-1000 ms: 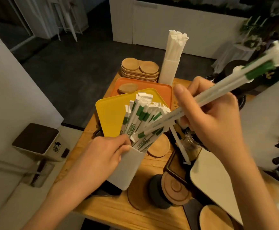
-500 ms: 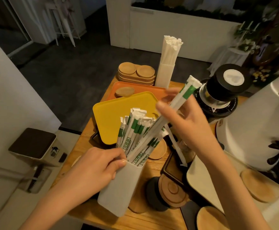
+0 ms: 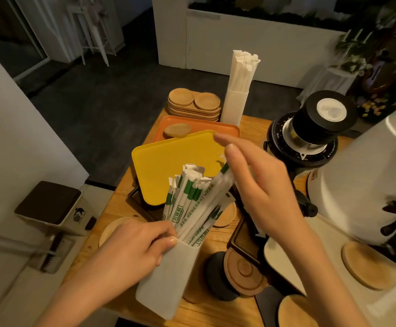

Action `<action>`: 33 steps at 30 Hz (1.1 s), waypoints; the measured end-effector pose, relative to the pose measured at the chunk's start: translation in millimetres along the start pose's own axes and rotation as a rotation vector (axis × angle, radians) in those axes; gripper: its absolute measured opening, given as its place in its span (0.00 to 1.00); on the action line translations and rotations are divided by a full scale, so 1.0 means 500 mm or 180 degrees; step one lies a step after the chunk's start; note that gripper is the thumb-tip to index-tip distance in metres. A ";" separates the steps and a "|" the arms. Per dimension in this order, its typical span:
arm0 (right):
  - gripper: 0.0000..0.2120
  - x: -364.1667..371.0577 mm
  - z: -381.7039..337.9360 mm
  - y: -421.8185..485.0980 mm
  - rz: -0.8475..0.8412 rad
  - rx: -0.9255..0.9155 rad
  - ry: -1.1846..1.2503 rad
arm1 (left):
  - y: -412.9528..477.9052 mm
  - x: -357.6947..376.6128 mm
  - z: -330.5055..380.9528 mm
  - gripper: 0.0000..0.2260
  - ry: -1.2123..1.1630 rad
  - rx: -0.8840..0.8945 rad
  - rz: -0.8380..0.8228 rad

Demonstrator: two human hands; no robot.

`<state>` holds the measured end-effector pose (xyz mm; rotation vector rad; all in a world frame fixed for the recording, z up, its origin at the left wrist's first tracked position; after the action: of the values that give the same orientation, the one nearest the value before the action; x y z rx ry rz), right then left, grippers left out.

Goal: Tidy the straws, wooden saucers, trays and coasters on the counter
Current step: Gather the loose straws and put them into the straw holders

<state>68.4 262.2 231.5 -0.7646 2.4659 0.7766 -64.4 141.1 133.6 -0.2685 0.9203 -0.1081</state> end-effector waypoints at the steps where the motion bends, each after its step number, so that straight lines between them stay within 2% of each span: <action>1: 0.20 0.015 0.003 -0.005 -0.0111 0.0024 -0.0049 | 0.001 0.001 -0.001 0.07 -0.0014 -0.0023 0.0001; 7: 0.28 0.099 0.015 -0.034 -0.0806 0.0168 -0.0250 | 0.009 -0.004 0.007 0.06 -0.0093 -0.0049 0.0024; 11: 0.30 0.108 0.017 -0.038 -0.0959 0.0136 -0.0322 | 0.014 -0.005 0.009 0.05 -0.0116 -0.0051 0.0027; 15: 0.28 0.043 0.015 -0.017 -0.0563 0.0048 -0.0416 | 0.022 -0.011 0.013 0.05 -0.0215 -0.0042 0.0062; 18: 0.23 -0.039 0.011 0.002 0.0038 -0.0074 -0.0677 | 0.036 -0.031 0.022 0.05 -0.0272 0.0015 0.0193; 22: 0.10 -0.153 -0.001 0.016 0.0942 -0.0277 -0.1192 | 0.062 -0.080 0.037 0.05 -0.0302 0.0048 0.0481; 23: 0.10 -0.174 0.001 0.020 0.1064 -0.0244 -0.1349 | 0.069 -0.093 0.041 0.05 -0.0330 0.0063 0.0567; 28: 0.16 -0.242 0.046 0.057 0.1197 0.0342 -0.2341 | 0.130 -0.145 0.074 0.04 -0.0207 0.0134 0.0899; 33: 0.18 -0.255 0.098 0.084 0.1080 0.0710 -0.2696 | 0.205 -0.179 0.117 0.05 -0.0181 0.0294 0.1233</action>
<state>149.8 368.8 280.8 0.0890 1.8520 0.7204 -74.0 268.8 208.2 -0.0046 0.8932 0.2130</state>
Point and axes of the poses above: each hand's wrist, its own y-axis towards the middle knuckle, its own x-axis out of the palm, z = x × y, the point moved 9 cm from there along y, towards the middle knuckle, and after that the axes turned 5 degrees about -z, right-handed, at the moved point
